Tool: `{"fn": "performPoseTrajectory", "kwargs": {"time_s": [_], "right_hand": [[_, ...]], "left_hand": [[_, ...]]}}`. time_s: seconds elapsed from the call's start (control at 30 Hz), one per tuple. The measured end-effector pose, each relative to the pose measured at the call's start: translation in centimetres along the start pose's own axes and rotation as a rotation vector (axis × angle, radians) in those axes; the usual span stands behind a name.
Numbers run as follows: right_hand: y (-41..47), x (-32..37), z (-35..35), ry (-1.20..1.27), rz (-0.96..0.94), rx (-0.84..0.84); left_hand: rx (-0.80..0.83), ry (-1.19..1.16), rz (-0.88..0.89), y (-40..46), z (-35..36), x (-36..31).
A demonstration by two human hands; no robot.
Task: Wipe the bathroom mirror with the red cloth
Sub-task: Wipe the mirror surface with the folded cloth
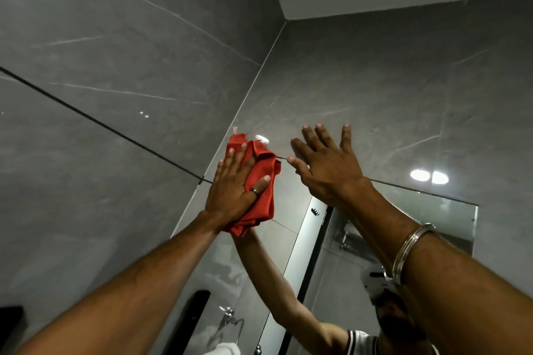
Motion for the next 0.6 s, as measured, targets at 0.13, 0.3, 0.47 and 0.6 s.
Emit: {"fn": "performPoseTrajectory", "kwargs": {"time_s": [0.13,0.3,0.47,0.6], "right_hand": [[-2.1,1.7,0.5,-0.003,0.004,-0.052],[-6.5,5.3,2.7,-0.056,-0.085,-0.104],[-10.7,8.8,4.2,-0.03,-0.153,-0.139],[-14.4,11.8,4.8,0.011,-0.15,-0.11]], "left_hand": [[-0.005,-0.01,-0.046,-1.5,0.0,0.3],[0.009,0.097,-0.037,-6.8,0.5,1.5],[0.042,0.108,-0.048,-12.9,1.1,3.1],[0.092,0.085,-0.136,-18.5,1.7,4.7]]}}
Point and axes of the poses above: each hand's wrist, its own y-axis towards the middle knuckle, its own z-axis out of the palm, x = y × z, the point moved 5 cm from there along y, towards the middle knuckle, and after that the axes turned 1 degree about x, right-handed, at the moved point
